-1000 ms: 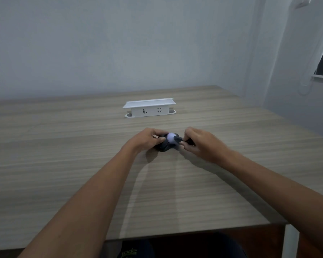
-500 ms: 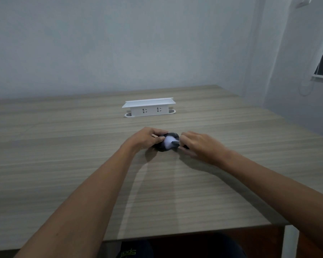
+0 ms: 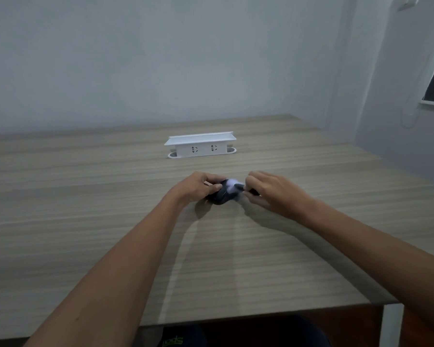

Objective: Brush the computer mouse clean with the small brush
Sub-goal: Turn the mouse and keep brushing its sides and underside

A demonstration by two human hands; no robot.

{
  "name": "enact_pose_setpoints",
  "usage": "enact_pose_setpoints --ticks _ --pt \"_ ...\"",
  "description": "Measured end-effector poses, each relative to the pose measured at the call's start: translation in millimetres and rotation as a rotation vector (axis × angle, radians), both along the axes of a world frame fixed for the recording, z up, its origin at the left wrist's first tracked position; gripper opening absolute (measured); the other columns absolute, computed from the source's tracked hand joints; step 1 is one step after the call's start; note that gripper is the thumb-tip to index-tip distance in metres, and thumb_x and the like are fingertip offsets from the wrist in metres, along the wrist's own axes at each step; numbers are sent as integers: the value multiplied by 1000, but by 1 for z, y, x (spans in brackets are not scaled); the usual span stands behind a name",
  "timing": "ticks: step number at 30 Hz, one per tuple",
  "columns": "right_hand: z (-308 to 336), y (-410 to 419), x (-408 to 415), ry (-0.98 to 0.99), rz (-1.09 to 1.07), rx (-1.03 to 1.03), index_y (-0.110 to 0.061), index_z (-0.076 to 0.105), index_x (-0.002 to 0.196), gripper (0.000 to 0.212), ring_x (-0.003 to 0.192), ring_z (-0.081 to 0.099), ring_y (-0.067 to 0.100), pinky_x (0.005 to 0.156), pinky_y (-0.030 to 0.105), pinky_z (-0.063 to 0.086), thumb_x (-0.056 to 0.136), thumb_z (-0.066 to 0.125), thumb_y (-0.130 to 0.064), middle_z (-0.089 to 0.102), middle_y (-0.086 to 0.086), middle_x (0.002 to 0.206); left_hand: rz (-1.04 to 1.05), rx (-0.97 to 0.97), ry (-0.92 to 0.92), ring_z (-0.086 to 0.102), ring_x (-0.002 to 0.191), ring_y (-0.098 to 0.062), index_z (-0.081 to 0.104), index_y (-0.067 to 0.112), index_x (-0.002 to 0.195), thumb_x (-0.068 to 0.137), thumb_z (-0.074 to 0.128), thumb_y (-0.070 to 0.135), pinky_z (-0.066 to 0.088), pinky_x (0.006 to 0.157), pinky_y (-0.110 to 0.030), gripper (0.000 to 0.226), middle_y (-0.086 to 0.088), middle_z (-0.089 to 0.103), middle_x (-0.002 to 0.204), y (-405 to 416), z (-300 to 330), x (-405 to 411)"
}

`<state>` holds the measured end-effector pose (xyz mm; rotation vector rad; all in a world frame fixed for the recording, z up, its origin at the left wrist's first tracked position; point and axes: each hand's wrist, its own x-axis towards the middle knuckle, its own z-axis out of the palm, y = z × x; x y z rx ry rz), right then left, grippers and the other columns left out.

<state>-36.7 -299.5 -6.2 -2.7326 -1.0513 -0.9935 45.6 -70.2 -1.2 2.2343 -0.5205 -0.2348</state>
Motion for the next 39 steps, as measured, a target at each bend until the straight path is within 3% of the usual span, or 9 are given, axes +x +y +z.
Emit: enact_pose_setpoints --ticks 3,7,13,17,21,26,30,34,39 --pt "-3 4 0 95 58 -29 -7 56 87 18 70 53 21 57 25 33 91 66 -21 59 5 84 -7 -7 6 65 114 -20 62 14 137 99 60 14 47 105 -26 39 -10 70 125 0 0 0" --pt "-2 -10 11 96 -100 77 -5 54 84 19 72 55 29 57 33 35 91 64 -20 58 8 85 11 -7 4 64 104 -16 62 15 137 99 60 13 47 102 -26 38 -12 71 122 -1 2 -4" --pt "0 -5 11 236 -1 274 -8 60 82 16 64 51 15 58 25 39 86 72 -17 61 0 76 5 1 3 68 112 -22 64 18 135 99 60 14 49 107 -34 37 -11 73 120 1 1 -3" --pt "-2 -18 22 229 -183 383 -7 58 78 21 63 51 20 57 31 39 87 69 -21 60 1 72 13 -5 9 65 106 -19 63 18 136 100 58 14 47 96 -23 37 -11 71 120 0 3 -9" --pt "0 -7 13 292 -74 439 -10 64 79 16 63 55 12 58 22 41 86 73 -22 64 -4 72 8 -21 7 68 112 -28 66 22 133 99 59 14 51 101 -37 35 -12 74 119 1 0 -7" --pt "-1 -11 22 267 -193 453 -6 62 78 19 64 54 18 58 31 40 87 70 -21 65 3 73 30 -37 18 67 104 -23 65 21 133 99 59 15 50 103 -36 35 -16 72 121 0 -1 -8" --pt "4 -1 18 291 -116 485 -9 64 79 17 62 54 12 58 24 41 86 71 -22 64 -2 71 16 -54 7 68 101 -25 69 31 126 99 59 15 50 103 -46 33 -15 75 114 2 -4 -7" --pt "2 -6 27 274 -221 451 -7 59 80 18 67 54 21 59 32 40 88 68 -21 63 4 76 42 -56 17 65 98 -23 65 24 133 100 59 16 50 105 -49 35 -17 73 116 1 -4 -9" --pt "3 -3 27 305 -170 536 -7 63 78 19 64 55 14 57 26 40 86 71 -22 64 -1 71 37 -77 27 68 101 -27 65 23 134 100 58 16 49 103 -48 35 -17 73 116 2 -4 -10"
